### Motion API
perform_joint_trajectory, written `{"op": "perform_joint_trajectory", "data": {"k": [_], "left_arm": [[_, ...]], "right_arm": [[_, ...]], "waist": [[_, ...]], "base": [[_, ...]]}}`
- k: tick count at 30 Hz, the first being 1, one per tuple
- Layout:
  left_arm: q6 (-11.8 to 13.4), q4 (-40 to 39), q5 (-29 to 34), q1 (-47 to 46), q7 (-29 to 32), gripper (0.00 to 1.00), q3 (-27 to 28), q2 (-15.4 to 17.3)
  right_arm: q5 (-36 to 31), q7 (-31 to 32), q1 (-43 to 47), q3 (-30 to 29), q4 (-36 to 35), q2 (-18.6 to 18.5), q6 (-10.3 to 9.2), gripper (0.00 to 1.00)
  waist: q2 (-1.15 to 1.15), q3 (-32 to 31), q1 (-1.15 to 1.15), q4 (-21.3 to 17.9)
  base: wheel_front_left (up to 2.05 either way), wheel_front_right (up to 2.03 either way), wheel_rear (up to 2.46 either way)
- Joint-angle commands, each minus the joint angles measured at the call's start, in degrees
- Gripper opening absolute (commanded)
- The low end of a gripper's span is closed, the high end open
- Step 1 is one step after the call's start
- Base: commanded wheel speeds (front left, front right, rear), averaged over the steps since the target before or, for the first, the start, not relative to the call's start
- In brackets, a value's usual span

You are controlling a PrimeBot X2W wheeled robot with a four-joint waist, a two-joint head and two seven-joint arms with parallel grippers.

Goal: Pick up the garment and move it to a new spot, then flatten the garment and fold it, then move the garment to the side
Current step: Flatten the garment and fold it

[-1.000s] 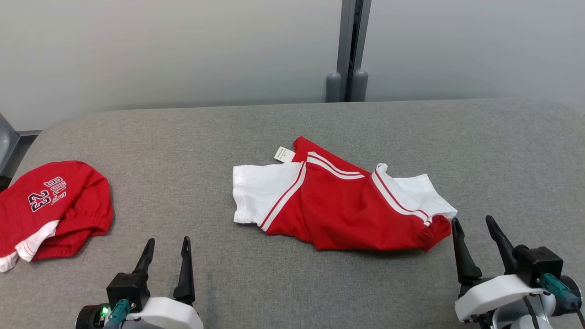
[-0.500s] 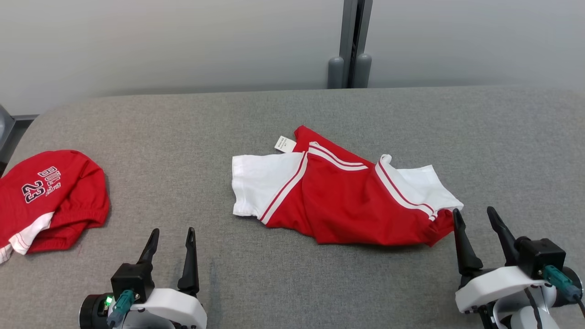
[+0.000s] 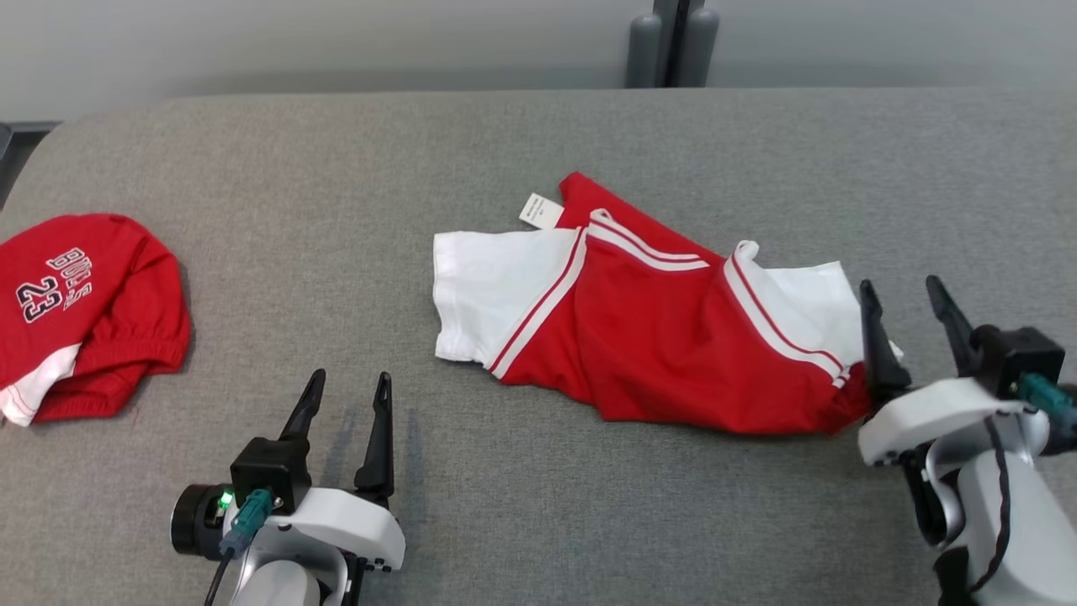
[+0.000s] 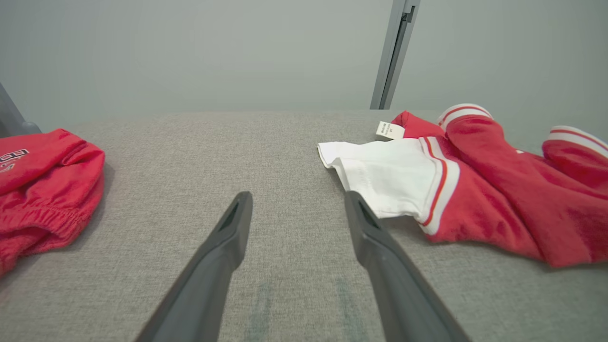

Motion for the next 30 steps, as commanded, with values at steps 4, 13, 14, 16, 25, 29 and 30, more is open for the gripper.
{"op": "perform_joint_trajectory", "data": {"k": [4, 13, 14, 16, 25, 29, 30], "left_arm": [[-0.31, 0.16, -0.5, -2.07, -0.12, 1.0, -1.15, 0.22], [-0.89, 0.49, -0.97, -3.31, -0.11, 1.0, -1.76, 0.21], [-0.88, 0.51, -1.08, -3.39, -0.11, 1.0, -1.87, 0.21], [-0.7, 0.57, -1.29, -3.43, -0.11, 1.0, -1.98, 0.21], [-0.24, 0.88, -1.38, -3.15, -0.12, 1.0, -1.62, 0.21], [-0.46, 1.37, -1.39, -2.31, -0.11, 1.0, -1.6, 0.22], [-0.46, 1.49, -1.48, -2.1, -0.11, 1.0, -1.66, 0.22]], "right_arm": [[0.64, -0.04, -6.89, -0.13, 8.25, -3.1, -0.02, 1.0], [6.01, 0.3, -15.72, 2.9, 24.65, -5.85, -0.01, 1.0], [6.58, 0.31, -16.27, 3.47, 26.08, -6.02, -0.01, 1.0], [6.84, 0.9, -16.98, 5.15, 28.82, -6.21, -0.01, 1.0], [9.91, 1.06, -18.8, 11.69, 33.61, -7.14, -0.01, 0.0], [12.1, 0.0, -20.8, 13.86, 29.47, -7.47, -0.01, 0.0], [12.84, -0.15, -21.26, 14.38, 27.83, -7.49, -0.01, 0.0]], "waist": [[0.0, 2.67, 0.0, 2.42], [0.0, 4.96, 0.0, 4.84], [0.0, 5.09, 0.0, 5.06], [0.0, 5.2, 0.0, 5.36], [0.0, 4.38, 0.0, 5.88], [0.0, 2.92, 0.0, 6.03], [0.0, 2.5, 0.0, 6.11]], "base": [[0.0, 0.0, 0.0], [0.0, 0.0, 0.0], [0.0, 0.0, 0.0], [0.0, 0.0, 0.0], [0.0, 0.0, 0.0], [0.0, 0.0, 0.0], [0.0, 0.0, 0.0]]}}
